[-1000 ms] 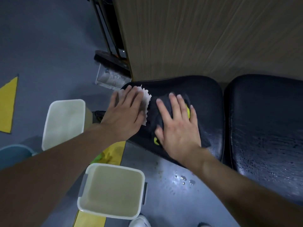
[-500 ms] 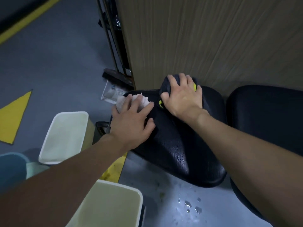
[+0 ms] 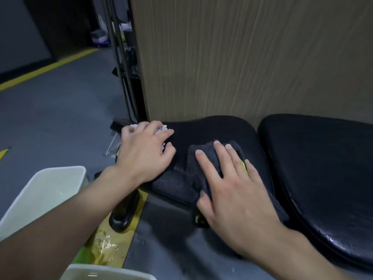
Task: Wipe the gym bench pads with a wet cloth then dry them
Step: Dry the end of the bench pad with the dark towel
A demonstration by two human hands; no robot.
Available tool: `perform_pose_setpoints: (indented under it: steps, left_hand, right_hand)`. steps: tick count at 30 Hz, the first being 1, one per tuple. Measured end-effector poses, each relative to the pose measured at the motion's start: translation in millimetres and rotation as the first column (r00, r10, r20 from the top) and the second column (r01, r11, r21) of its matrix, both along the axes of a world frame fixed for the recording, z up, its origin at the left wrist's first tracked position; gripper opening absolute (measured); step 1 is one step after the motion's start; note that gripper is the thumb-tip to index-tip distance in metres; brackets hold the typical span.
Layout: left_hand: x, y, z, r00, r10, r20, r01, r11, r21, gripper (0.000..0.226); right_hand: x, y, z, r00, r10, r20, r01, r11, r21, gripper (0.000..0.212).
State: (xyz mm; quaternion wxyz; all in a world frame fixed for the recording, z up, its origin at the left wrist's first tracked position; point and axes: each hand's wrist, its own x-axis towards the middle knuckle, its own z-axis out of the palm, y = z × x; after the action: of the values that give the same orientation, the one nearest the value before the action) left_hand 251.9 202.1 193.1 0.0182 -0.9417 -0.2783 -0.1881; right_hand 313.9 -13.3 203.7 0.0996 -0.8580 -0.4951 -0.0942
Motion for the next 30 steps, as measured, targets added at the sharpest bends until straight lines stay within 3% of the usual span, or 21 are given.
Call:
perform_pose_setpoints:
  steps: [4,15,27,30]
  left_hand:
    - [1,0,-6,0.994,-0.023,0.105,0.024,1.000,-0.009,0.058]
    - [-2,2,-11,0.979,-0.025,0.205,0.030,0.999,-0.022,0.051]
    - [-5,-1,-11,0.982,-0.021,0.189,0.028,0.999,-0.034,0.052]
    - [-5,-1,-11,0.982,-0.023,0.185,0.030,0.999,-0.038,0.052]
  right_hand:
    - [30,21,12,0.995,0.003,-0.099,-0.007,0.999,-0.043,0.071]
    - [167,115,28,0.897,-0.263,-0.354,0.240,0.965,-0.109,0.062]
    - [27,-2,11,0.976,-0.202,-0.081,0.195,0.977,-0.091,0.084]
    - [22,-14,13,0.980,-0.176,-0.089,0.164,0.978,-0.125,0.081]
